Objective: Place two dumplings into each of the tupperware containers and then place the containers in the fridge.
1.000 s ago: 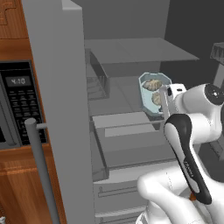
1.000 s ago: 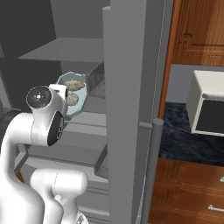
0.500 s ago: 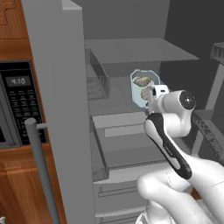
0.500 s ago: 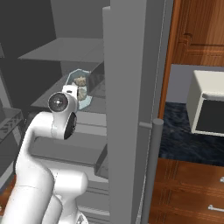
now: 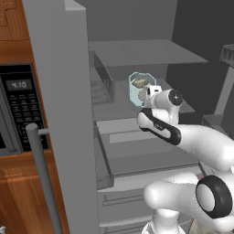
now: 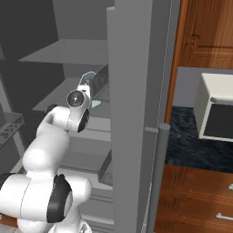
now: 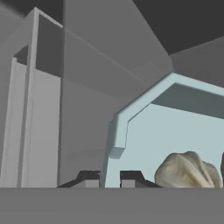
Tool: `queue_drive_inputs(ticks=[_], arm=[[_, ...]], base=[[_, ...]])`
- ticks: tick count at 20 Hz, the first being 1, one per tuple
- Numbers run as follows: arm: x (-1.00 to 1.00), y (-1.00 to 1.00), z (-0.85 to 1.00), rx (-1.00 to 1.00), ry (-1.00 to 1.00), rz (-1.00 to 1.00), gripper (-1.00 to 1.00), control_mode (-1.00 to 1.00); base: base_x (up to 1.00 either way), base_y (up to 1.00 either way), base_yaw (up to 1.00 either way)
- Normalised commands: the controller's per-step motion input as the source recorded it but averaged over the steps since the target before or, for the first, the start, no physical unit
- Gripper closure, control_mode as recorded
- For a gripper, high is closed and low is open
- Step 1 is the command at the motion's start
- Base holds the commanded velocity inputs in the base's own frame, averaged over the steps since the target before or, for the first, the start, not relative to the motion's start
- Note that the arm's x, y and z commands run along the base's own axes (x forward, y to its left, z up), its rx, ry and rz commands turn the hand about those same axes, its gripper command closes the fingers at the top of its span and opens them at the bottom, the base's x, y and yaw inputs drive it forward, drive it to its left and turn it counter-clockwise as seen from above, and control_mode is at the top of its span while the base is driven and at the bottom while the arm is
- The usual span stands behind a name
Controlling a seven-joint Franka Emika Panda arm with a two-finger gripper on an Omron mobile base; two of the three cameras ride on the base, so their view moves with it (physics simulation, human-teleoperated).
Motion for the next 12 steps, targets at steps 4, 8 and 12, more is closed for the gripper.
queue_drive_inputs(ticks=[4,8,12], arm=[[1.00,0.08,-0.39,0.00,0.06,0.00,1.00,-1.00],[0.58,0.24,-0.39,0.00,-0.01,0.00,1.00,-1.00],[0.56,0.17,-0.46,0.00,-0.03,0.00,1.00,-1.00]], base=[[0.00,0.00,0.00],[0.00,0.00,0.00],[0.00,0.00,0.00]])
